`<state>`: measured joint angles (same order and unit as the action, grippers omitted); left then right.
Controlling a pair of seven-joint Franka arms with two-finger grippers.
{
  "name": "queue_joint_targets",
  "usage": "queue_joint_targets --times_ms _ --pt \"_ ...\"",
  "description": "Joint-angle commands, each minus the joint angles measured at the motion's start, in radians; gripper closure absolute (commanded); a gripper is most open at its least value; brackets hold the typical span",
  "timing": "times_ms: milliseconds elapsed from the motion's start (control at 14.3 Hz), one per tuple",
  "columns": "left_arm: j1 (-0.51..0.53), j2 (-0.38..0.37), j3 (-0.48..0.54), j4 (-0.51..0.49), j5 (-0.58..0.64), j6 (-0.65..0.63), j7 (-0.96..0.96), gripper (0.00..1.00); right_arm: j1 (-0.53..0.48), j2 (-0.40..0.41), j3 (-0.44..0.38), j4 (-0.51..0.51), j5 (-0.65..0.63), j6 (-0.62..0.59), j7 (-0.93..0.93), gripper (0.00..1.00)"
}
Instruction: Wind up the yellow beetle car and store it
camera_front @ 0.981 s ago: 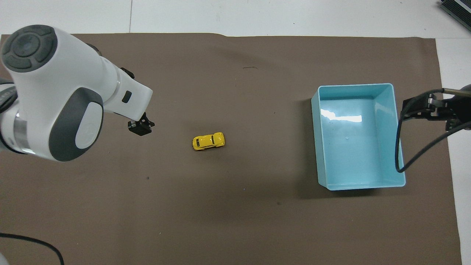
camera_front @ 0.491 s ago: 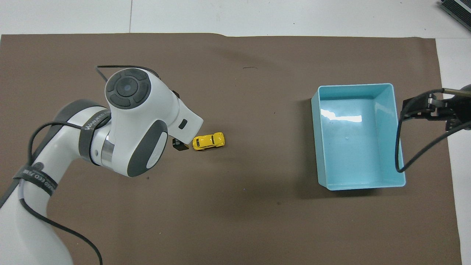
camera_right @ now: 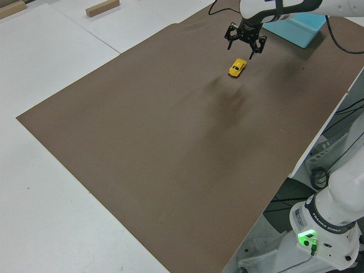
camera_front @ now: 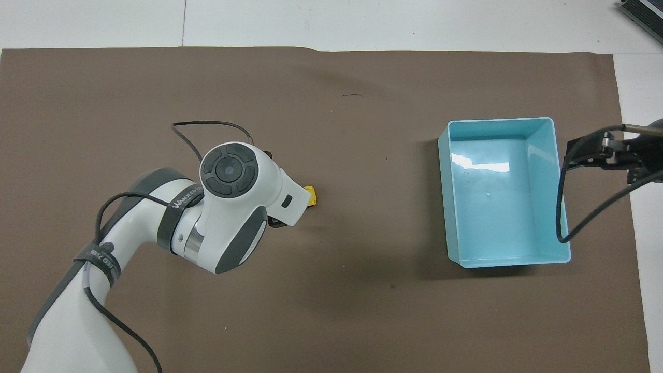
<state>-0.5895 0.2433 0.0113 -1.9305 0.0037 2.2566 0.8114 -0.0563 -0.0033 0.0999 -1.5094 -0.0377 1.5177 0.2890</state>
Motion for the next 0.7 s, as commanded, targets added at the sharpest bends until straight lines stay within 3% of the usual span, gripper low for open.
queue_joint_targets --times_ms 0,350,631 --pt "-0.038 0.004 0.022 -0.028 0.045 0.05 -0.064 0.0 -0.016 -0.009 0.006 -0.009 0.032 -0.001 -0.019 0.0" --pt "-0.104 0.1 0.022 -0.031 0.142 0.141 -0.224 0.0 -0.016 -0.009 0.006 -0.011 0.032 -0.001 -0.019 0.0" --pt "-0.102 0.108 0.024 -0.033 0.148 0.136 -0.224 0.0 -0.016 -0.009 0.006 -0.009 0.032 -0.001 -0.019 0.0"
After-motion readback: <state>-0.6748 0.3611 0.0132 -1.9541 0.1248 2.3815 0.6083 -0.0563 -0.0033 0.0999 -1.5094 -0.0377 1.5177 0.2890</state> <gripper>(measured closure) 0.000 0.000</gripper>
